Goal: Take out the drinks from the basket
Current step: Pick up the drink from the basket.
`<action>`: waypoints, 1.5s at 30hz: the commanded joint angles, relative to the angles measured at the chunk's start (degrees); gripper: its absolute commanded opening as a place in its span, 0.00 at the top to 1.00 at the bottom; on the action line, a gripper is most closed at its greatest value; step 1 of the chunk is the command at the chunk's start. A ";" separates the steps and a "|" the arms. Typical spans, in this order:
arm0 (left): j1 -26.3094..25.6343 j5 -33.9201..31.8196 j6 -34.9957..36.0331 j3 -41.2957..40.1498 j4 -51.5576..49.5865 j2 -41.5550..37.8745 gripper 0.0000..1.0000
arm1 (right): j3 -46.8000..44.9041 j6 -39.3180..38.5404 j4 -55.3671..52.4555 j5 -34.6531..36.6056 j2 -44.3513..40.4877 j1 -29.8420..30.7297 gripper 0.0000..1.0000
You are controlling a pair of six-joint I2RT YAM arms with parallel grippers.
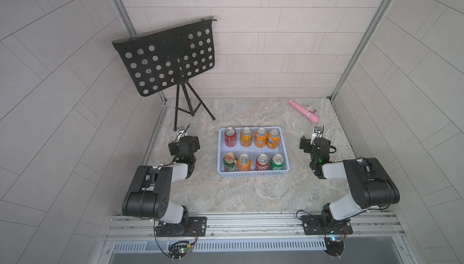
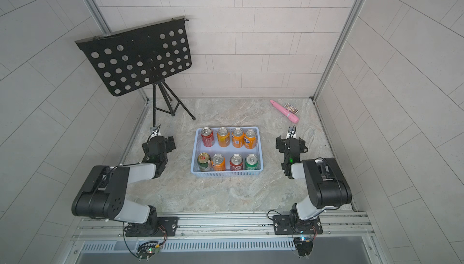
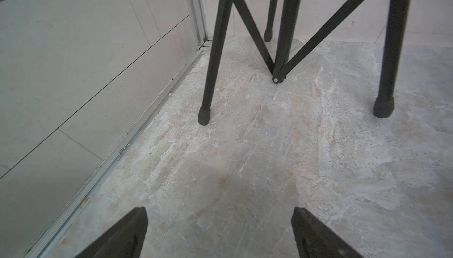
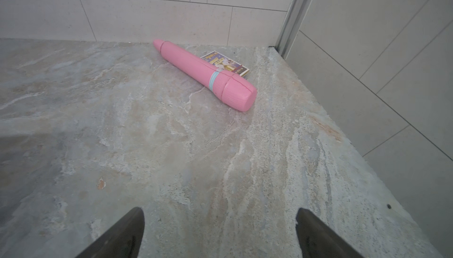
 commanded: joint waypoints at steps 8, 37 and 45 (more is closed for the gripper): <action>-0.53 -8.50 -13.68 5.46 -25.52 -21.46 0.00 | 9.59 5.21 -22.37 6.76 -8.60 0.86 0.00; -0.10 30.88 -19.36 49.16 -60.82 -7.14 0.00 | 19.65 16.52 -61.73 -3.57 -30.62 6.76 0.09; -0.47 37.82 -18.32 49.51 -59.11 -1.13 0.00 | 23.59 17.07 -63.00 -1.40 -26.36 15.64 0.09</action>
